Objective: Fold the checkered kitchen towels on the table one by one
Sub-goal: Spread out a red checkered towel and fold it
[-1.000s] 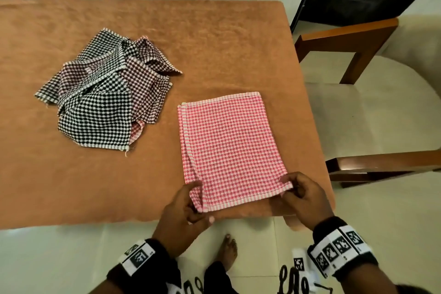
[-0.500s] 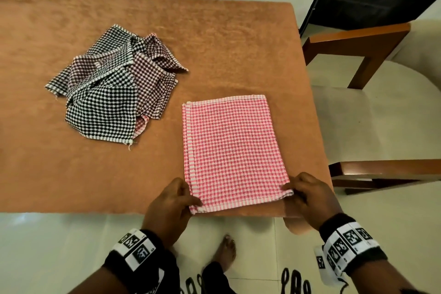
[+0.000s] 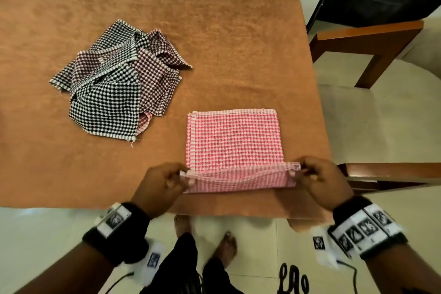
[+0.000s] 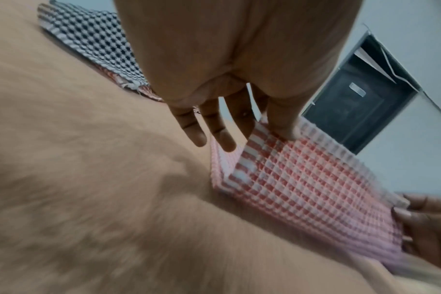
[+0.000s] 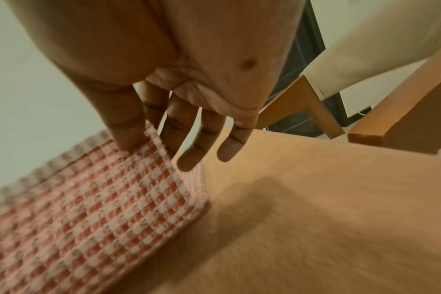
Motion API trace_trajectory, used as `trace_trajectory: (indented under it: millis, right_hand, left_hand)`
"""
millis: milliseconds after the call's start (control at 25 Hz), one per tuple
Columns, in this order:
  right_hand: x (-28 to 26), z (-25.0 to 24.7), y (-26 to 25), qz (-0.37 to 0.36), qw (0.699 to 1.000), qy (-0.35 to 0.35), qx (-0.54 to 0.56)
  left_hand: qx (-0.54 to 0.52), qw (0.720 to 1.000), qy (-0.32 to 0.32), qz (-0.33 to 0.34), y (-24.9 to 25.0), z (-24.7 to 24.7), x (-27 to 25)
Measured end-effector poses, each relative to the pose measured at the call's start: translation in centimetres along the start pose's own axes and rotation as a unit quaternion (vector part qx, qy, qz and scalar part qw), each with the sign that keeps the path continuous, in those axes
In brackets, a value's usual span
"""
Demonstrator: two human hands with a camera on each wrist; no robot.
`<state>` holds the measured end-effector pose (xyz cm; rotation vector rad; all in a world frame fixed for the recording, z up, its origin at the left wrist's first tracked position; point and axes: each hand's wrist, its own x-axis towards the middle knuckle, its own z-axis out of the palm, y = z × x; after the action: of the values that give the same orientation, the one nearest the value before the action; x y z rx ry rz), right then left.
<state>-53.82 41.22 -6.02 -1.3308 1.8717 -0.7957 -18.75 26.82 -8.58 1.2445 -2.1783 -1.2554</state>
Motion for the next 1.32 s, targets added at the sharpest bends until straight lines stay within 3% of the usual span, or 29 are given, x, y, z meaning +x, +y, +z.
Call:
trace_trajectory:
  millis: [120,280,440,720,840,920,1000,1120,1320]
  right_hand:
    - [5.4,-0.2,-0.3,0.023,0.997,0.054,0.055]
    - [11.4,0.0,0.7,0.085,0.994,0.075,0.002]
    - [15.4,0.1,0.7,0.107,0.986,0.056,-0.117]
    - [18.3,0.6,0.2,0.141,0.975,0.047,-0.165]
    - [16.6,0.3,-1.5,0.098,0.965,0.070,-0.235]
    - [14.1,2.0,-3.3,0.057,0.952,0.054,-0.295]
    - [12.0,4.8,-5.3,0.041,0.942,-0.020,-0.334]
    - [11.3,8.3,-5.4,0.069,0.912,-0.136,-0.379]
    - [12.8,10.2,-3.6,0.045,0.905,-0.129,-0.403]
  left_hand:
    - [-0.116,0.991,0.010,-0.062,1.1,-0.7,5.6]
    - [-0.112,0.988,0.017,-0.107,0.4,-1.6,11.7]
    - [-0.012,0.993,0.020,-0.113,-1.1,-2.2,15.3]
    - [0.117,0.985,0.041,-0.123,-0.3,-2.2,17.4]
    - [0.230,0.970,0.059,-0.060,1.3,-1.6,15.8]
    - [0.282,0.958,0.034,0.033,3.4,0.7,13.5]
    - [0.311,0.946,-0.053,0.074,5.3,3.7,11.8]
    - [0.364,0.916,-0.156,0.068,4.3,6.8,11.7]
    - [0.410,0.898,-0.153,0.039,1.6,6.9,12.3]
